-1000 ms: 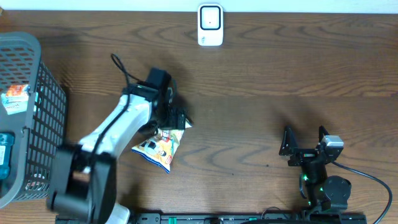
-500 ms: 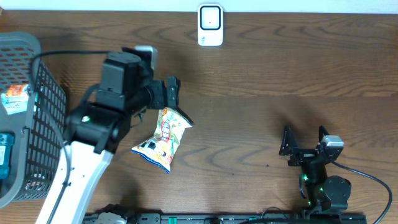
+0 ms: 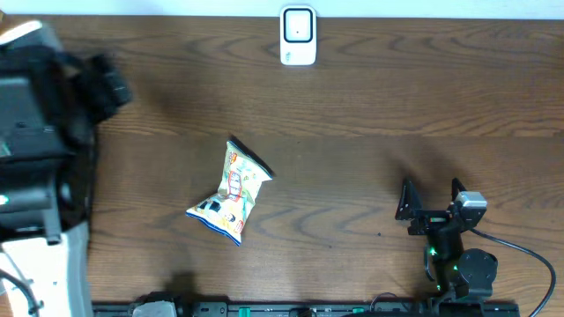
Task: Scan the item barcode
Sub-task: 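Move the left gripper back into the basket and grasp the green Zam-Buk tin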
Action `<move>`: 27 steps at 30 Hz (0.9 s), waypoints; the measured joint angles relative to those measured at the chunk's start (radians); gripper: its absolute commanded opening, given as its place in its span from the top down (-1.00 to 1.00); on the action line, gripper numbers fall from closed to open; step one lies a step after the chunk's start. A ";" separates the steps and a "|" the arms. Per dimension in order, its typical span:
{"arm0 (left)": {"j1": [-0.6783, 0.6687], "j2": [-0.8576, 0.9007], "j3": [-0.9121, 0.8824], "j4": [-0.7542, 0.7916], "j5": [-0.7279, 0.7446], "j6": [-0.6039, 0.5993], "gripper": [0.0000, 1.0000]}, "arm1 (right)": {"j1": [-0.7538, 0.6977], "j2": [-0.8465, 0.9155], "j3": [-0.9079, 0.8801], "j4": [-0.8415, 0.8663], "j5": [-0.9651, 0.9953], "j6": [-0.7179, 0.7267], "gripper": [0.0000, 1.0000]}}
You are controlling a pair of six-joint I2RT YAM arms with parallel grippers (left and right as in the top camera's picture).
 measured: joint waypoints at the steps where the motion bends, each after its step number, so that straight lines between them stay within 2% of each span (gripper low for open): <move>1: 0.079 0.006 0.000 -0.029 -0.003 -0.036 -0.95 | 0.001 0.000 0.000 0.000 0.001 0.000 -0.98; 5: 0.343 0.044 -0.001 -0.119 0.019 -0.184 -0.96 | 0.001 0.000 0.000 0.000 0.000 0.000 -0.99; 9: 0.547 0.119 -0.005 -0.201 0.081 -0.317 -0.95 | 0.001 0.000 0.000 0.000 0.000 0.000 -0.99; 19: 0.718 0.319 -0.116 -0.275 0.136 -0.393 -0.95 | 0.001 0.000 0.000 0.000 0.000 0.000 -0.99; 23: 0.763 0.387 -0.214 -0.251 0.141 -0.402 -0.95 | 0.001 0.000 0.000 0.000 0.000 0.000 -0.99; 27: 0.816 0.412 -0.334 -0.154 0.142 -0.410 -0.95 | 0.001 0.000 0.000 0.000 0.000 0.000 -0.98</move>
